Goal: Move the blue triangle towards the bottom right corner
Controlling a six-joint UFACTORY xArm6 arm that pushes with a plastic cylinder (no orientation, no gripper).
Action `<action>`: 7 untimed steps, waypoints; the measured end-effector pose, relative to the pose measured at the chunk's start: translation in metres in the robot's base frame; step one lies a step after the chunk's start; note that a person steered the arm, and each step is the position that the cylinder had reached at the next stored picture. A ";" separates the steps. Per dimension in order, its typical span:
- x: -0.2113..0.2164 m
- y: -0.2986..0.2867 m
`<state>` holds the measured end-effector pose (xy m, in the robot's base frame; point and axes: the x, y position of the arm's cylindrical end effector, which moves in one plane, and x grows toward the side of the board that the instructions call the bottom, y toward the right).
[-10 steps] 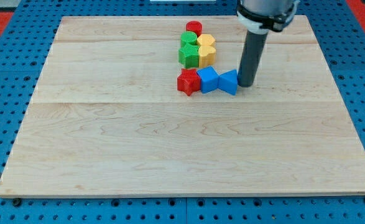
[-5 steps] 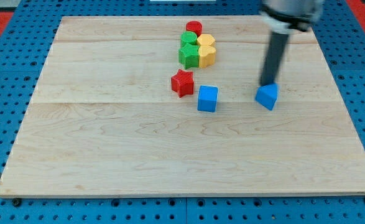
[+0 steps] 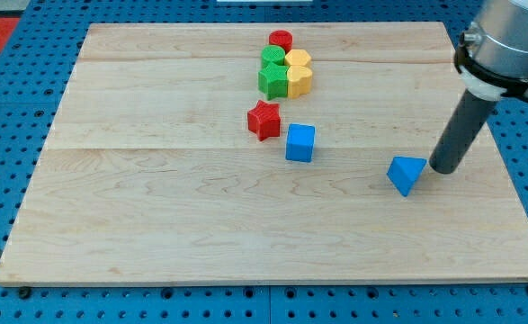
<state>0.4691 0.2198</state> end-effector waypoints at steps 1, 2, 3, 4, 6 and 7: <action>-0.007 -0.026; 0.017 -0.036; 0.016 -0.021; -0.012 -0.057; 0.037 -0.053; -0.036 0.004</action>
<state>0.4332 0.2238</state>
